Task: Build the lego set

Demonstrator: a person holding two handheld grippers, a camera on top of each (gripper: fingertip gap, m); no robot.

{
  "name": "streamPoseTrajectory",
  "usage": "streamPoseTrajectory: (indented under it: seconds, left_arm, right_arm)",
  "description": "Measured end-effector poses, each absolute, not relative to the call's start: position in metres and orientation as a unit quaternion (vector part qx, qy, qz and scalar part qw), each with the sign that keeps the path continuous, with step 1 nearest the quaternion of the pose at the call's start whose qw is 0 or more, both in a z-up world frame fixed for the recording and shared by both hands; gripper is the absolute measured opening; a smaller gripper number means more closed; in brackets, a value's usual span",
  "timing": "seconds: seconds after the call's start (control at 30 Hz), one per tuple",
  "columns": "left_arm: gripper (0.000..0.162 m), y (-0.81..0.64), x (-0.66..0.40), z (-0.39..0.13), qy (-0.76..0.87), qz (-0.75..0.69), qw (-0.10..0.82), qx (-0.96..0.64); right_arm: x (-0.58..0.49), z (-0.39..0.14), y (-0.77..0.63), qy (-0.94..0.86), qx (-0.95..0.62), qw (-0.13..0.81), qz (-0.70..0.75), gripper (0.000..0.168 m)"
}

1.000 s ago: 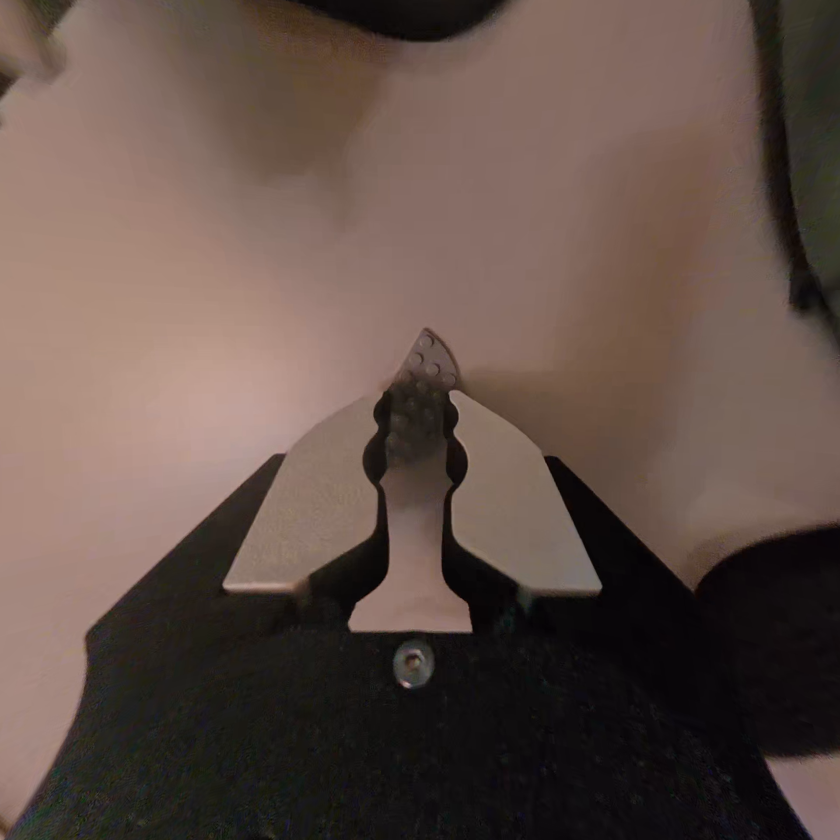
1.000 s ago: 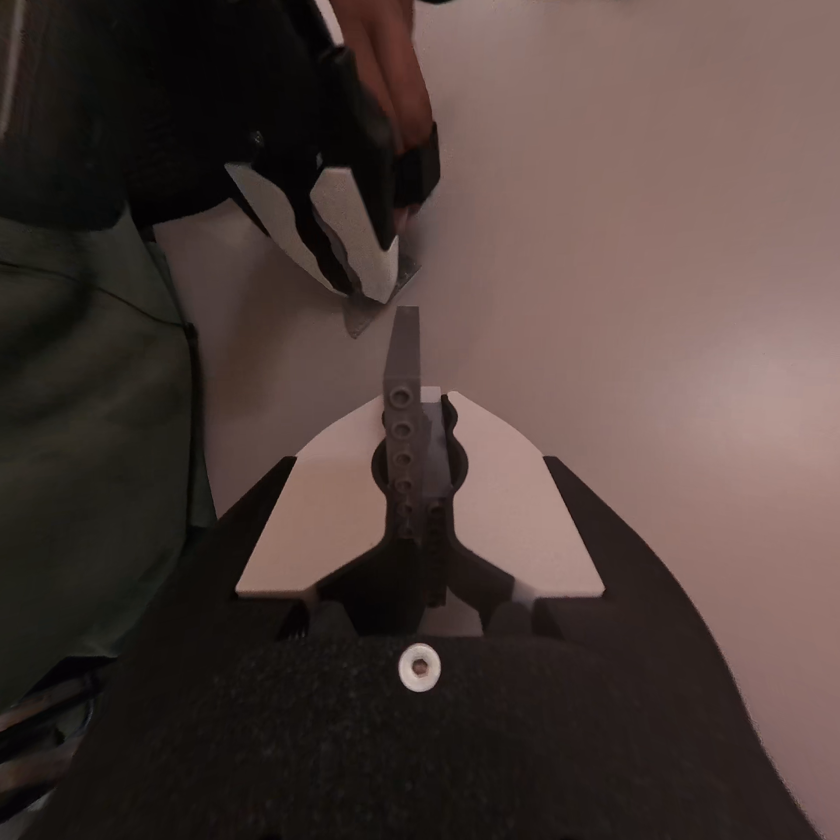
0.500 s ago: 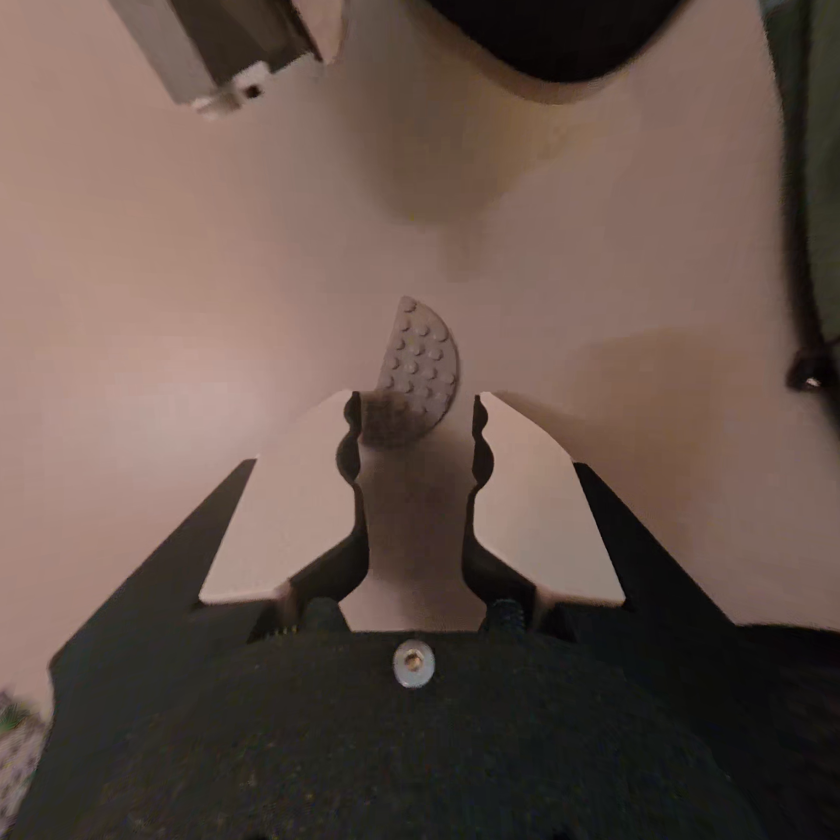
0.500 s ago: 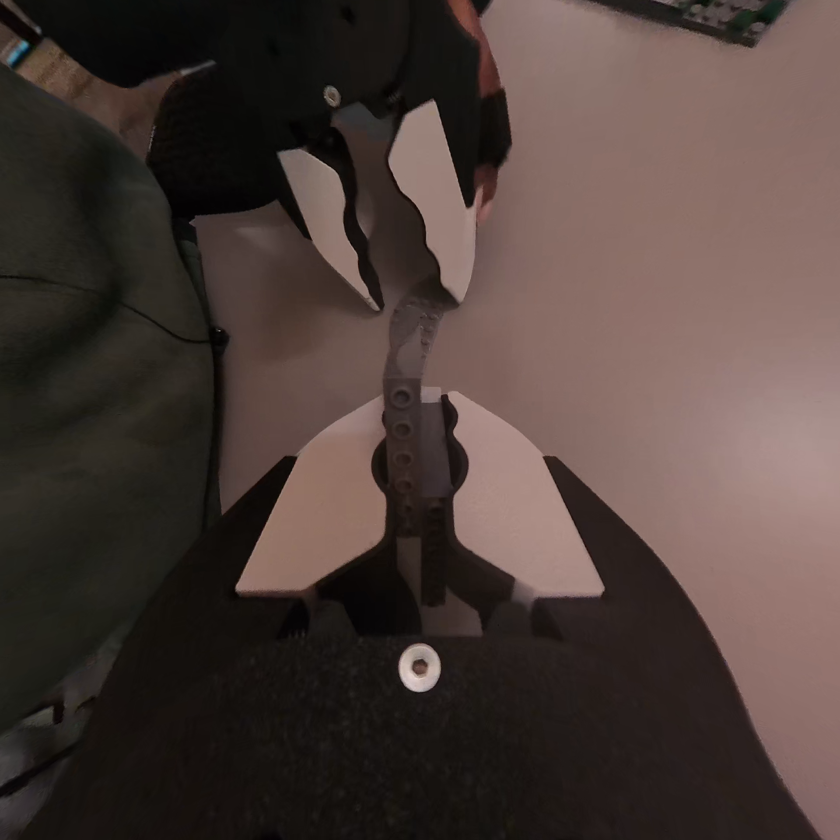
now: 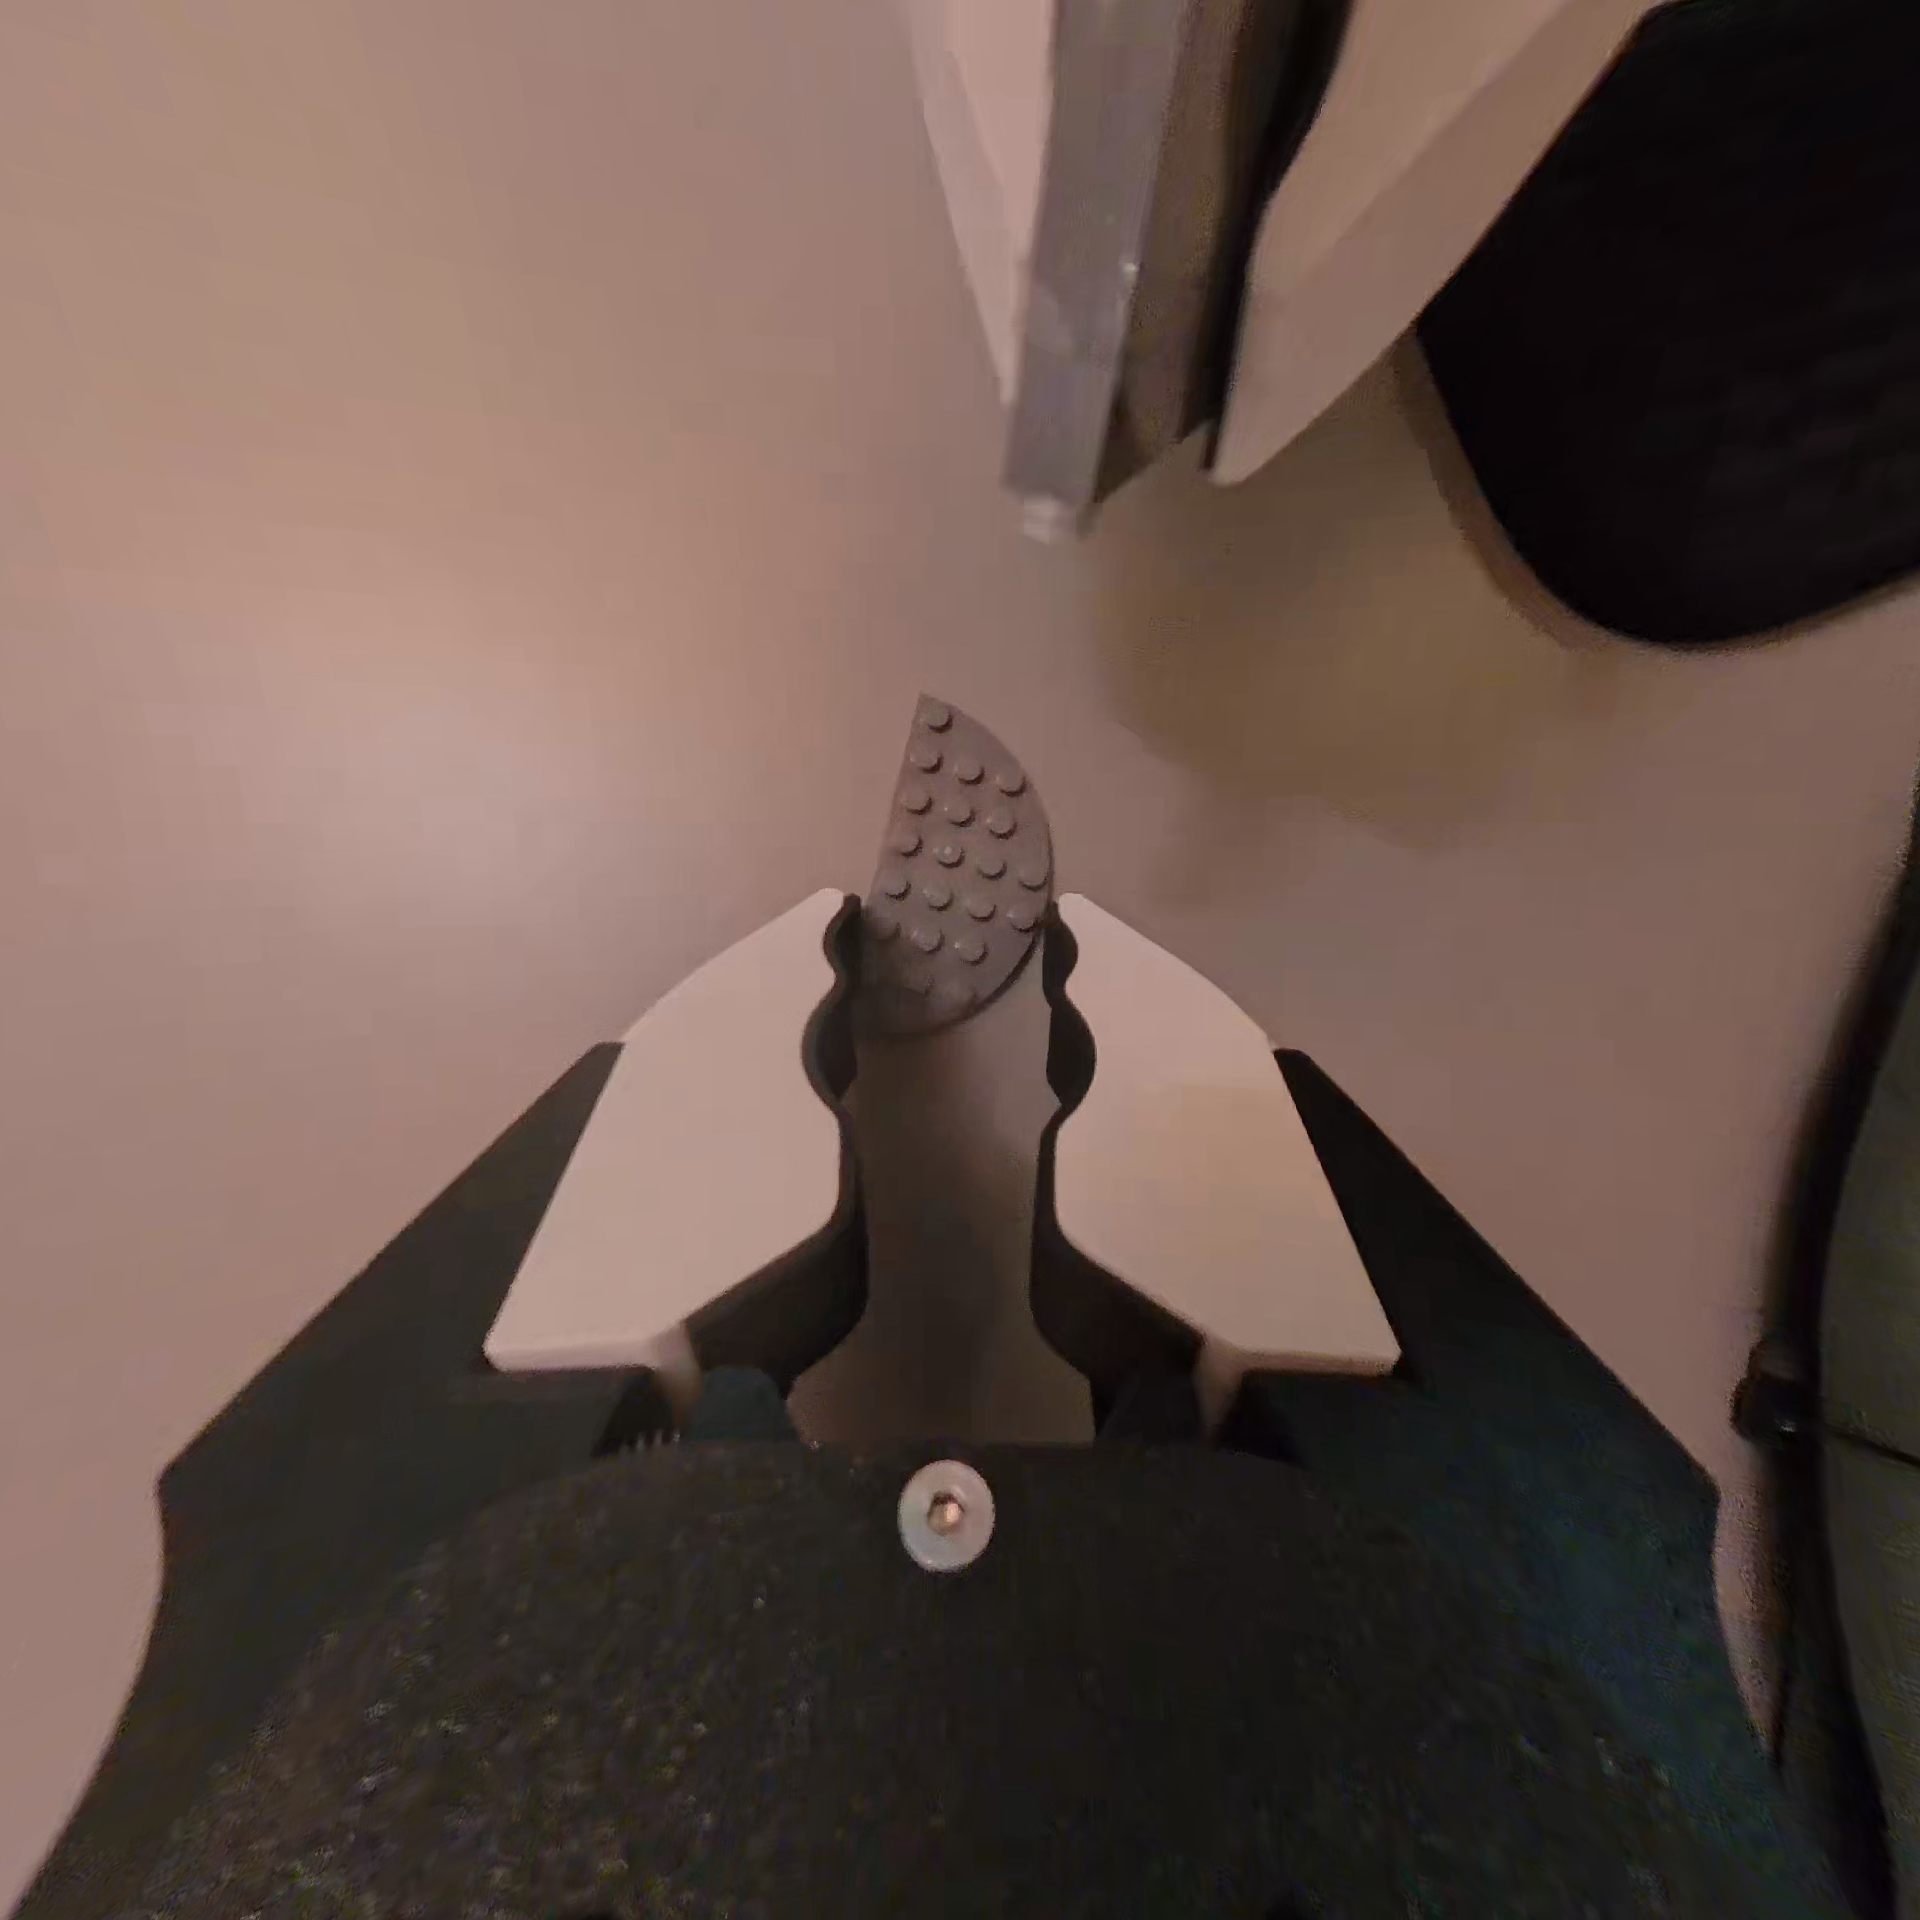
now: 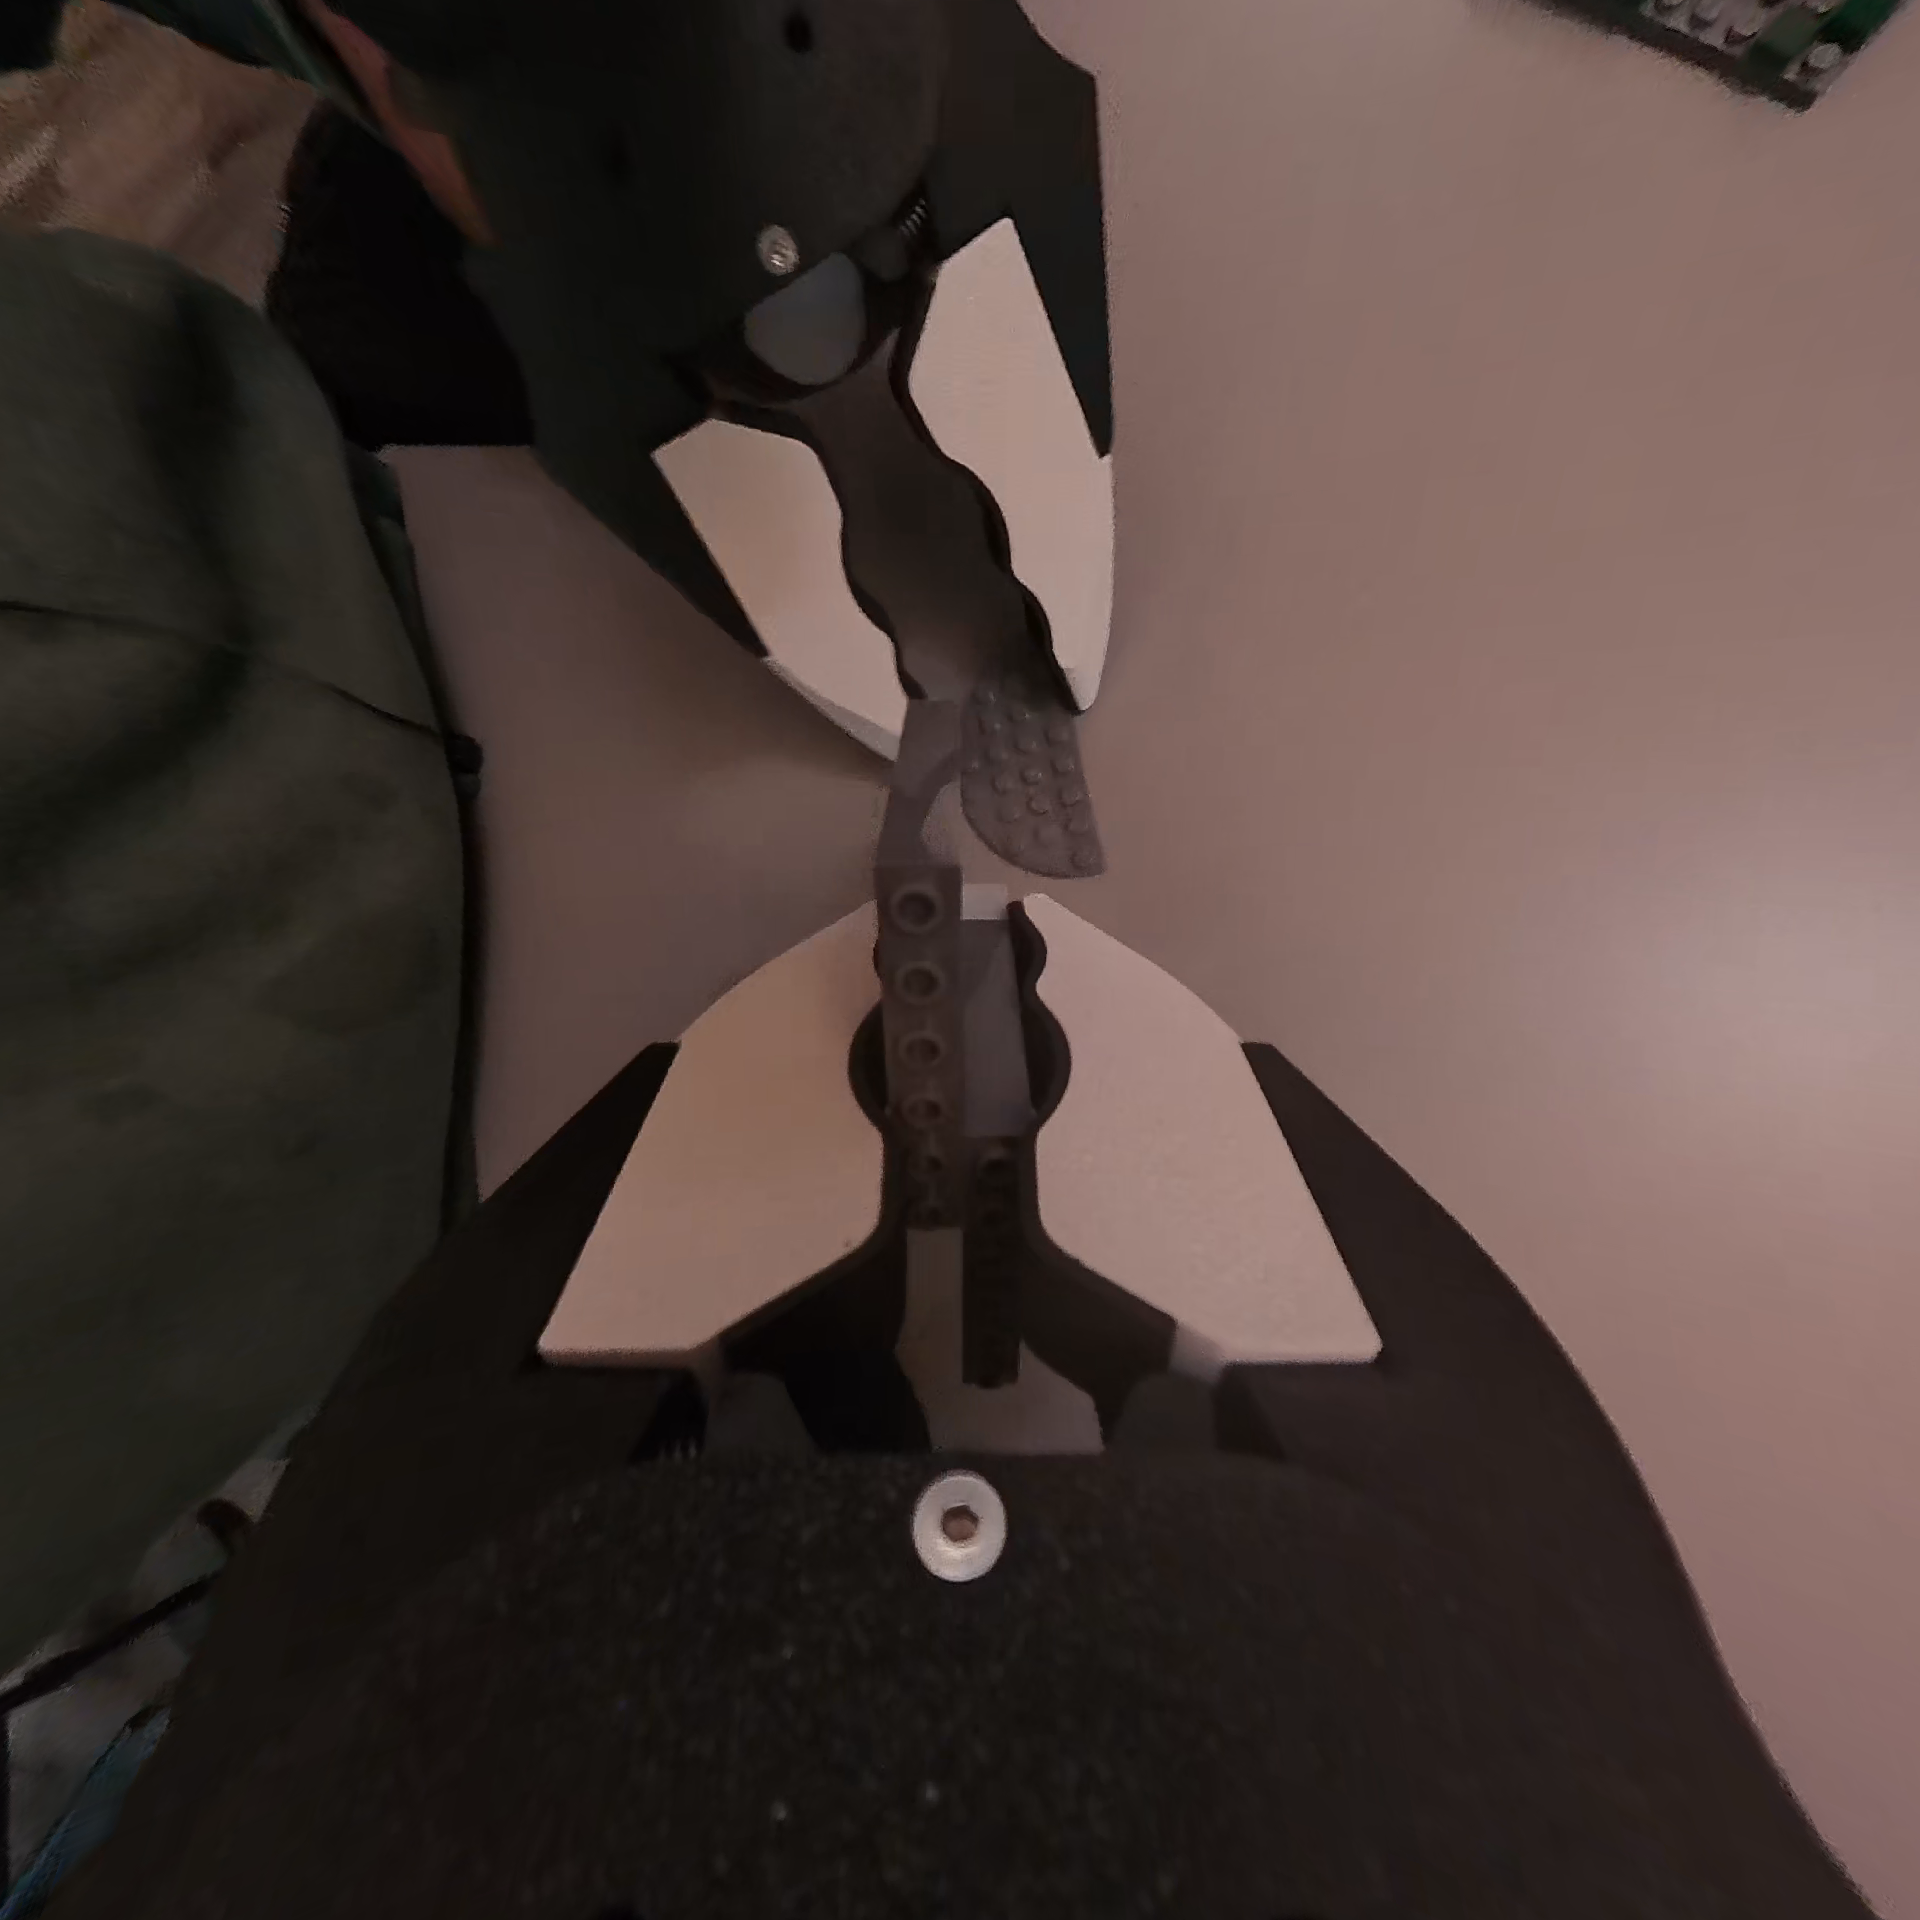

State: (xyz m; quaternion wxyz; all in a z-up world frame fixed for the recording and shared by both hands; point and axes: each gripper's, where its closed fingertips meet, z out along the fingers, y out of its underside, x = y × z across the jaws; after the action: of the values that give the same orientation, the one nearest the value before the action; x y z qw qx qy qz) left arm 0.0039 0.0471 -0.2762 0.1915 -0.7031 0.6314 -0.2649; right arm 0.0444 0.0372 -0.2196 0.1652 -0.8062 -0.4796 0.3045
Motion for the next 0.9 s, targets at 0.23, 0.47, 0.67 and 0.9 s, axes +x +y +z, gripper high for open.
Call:
streamPoseTrajectory:
  seconds: [0.23, 0.47, 0.67, 0.9]
  left_arm:
    - [0.039, 0.048, -0.021, -0.264, 0.63, -0.282, 0.236, -0.684]
    - [0.04, 0.051, -0.016, -0.241, 0.625, -0.357, 0.308, -0.622]
    - [0.008, 0.05, -0.018, -0.23, 0.628, -0.384, 0.348, -0.58]
    - [0.007, 0.061, -0.026, -0.223, 0.602, -0.415, 0.365, -0.576]
  right_arm:
    - [0.026, -0.233, 0.042, -0.538, -0.796, 0.119, 0.252, 0.017]
    - [0.007, -0.26, 0.05, -0.618, -0.773, 0.042, 0.136, 0.017]
    - [-0.011, -0.258, 0.051, -0.655, -0.749, 0.024, 0.102, 0.018]
    - [-0.004, -0.223, 0.057, -0.641, -0.746, 0.063, 0.171, 0.034]
